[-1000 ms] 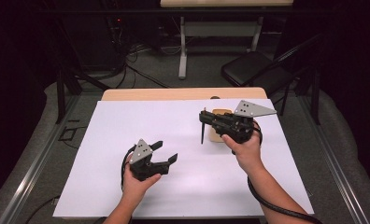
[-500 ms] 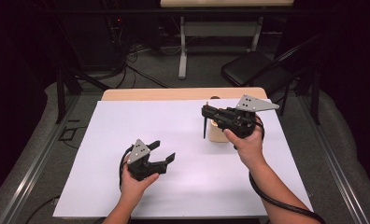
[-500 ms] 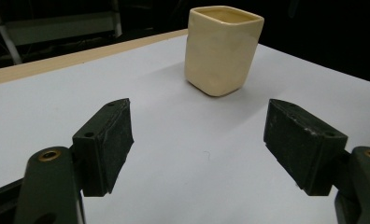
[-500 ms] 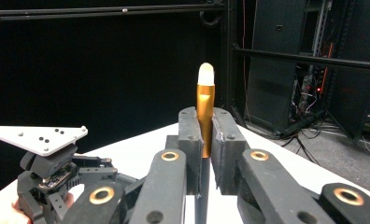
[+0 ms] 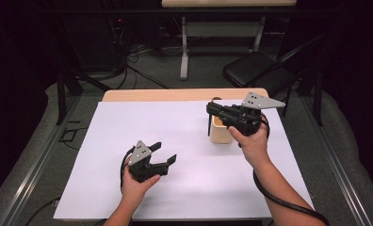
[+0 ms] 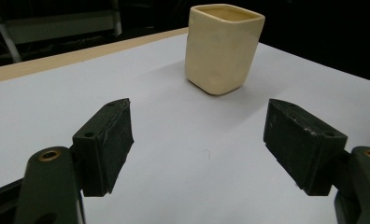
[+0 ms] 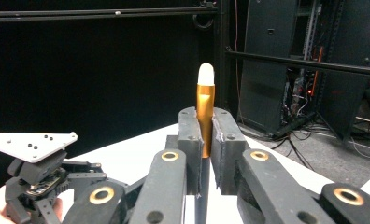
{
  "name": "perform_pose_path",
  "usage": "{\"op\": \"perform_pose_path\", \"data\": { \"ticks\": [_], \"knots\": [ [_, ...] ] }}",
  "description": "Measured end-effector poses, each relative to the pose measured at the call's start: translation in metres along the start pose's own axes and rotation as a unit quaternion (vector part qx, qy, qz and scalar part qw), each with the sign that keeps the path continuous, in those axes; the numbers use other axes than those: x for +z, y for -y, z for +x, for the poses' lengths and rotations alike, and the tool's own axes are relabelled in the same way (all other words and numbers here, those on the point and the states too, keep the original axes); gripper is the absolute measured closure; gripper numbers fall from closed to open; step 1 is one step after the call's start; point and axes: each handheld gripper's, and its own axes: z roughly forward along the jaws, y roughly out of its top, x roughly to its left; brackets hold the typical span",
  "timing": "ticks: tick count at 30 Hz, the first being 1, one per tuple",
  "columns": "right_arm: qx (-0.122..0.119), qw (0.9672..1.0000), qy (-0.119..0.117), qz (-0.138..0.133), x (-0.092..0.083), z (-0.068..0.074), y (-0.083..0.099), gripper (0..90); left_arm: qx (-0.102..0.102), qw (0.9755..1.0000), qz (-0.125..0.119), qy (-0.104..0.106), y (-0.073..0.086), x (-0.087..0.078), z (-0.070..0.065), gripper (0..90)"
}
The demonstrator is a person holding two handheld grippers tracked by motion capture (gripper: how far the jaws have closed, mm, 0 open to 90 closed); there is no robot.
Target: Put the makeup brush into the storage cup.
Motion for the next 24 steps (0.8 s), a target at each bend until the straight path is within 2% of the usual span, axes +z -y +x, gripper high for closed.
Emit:
{"op": "perform_pose_path", "data": {
  "ticks": [13,24],
  "knots": [
    [-0.006,0.9999,0.010,-0.004,0.000,-0.006,-0.004,83.7,-0.002,1.0000,0.000,0.001,0.001,0.000,0.000,24.1],
    [-0.005,0.9996,0.027,-0.009,-0.003,-0.017,-0.010,83.8,-0.003,1.0000,0.001,-0.002,0.002,-0.001,0.000,24.1]
  ]
}}
